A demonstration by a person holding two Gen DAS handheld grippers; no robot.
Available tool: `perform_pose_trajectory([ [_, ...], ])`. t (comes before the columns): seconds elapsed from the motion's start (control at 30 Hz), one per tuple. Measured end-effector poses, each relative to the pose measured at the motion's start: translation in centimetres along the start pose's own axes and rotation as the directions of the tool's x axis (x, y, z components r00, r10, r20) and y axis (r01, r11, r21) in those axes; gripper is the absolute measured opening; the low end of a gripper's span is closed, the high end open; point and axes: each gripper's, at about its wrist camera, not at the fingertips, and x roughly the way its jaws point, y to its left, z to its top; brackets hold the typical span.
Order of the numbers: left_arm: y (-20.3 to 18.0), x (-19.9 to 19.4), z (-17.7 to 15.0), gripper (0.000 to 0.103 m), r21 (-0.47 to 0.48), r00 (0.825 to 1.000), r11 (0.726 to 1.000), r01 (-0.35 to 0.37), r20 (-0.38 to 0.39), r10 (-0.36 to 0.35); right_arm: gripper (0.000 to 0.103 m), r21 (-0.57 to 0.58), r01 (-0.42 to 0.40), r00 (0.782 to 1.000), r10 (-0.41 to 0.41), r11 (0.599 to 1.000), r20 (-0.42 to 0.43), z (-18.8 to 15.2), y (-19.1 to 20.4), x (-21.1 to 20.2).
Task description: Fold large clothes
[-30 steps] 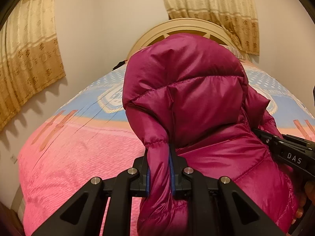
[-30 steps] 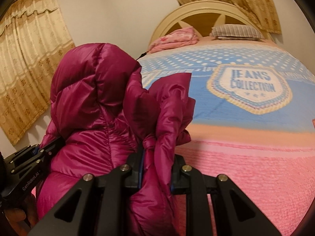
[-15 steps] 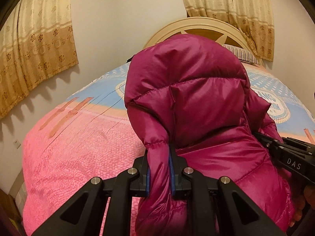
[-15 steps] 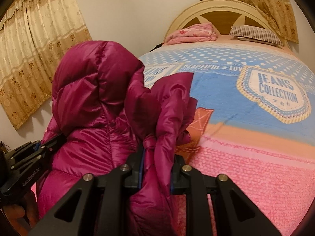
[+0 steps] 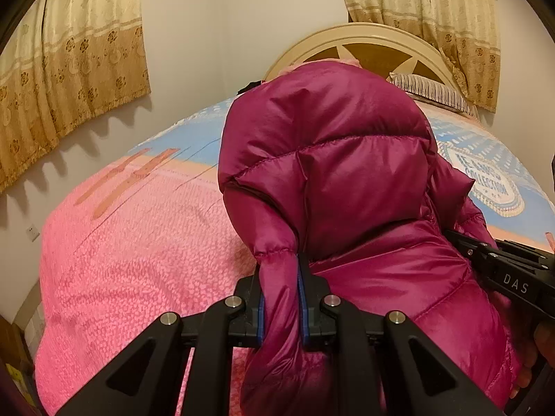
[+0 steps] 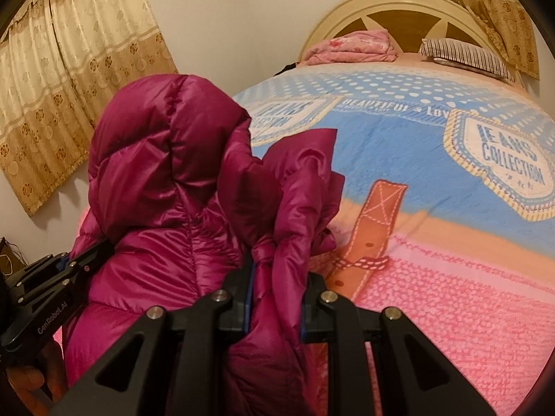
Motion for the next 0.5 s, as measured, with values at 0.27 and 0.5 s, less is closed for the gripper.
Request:
perform_pose_trajectory([
  [0.27, 0.8, 1.2, -0.7, 0.015, -0.021, 1.000, 1.000, -0.003, -0.022, 0.002, 0.022, -0.005, 0.001, 0.999, -0.001, 1.000, -0.033, -0.1, 0.0, 1.1],
  [0.5, 0.3, 2.1, -0.6, 0.015, -0.028, 0.999, 1.000, 0.008, -0.039, -0.009, 0.022, 0.003, 0.010, 0.999, -0.010, 1.000, -0.048, 0.0, -0.1, 2.0],
])
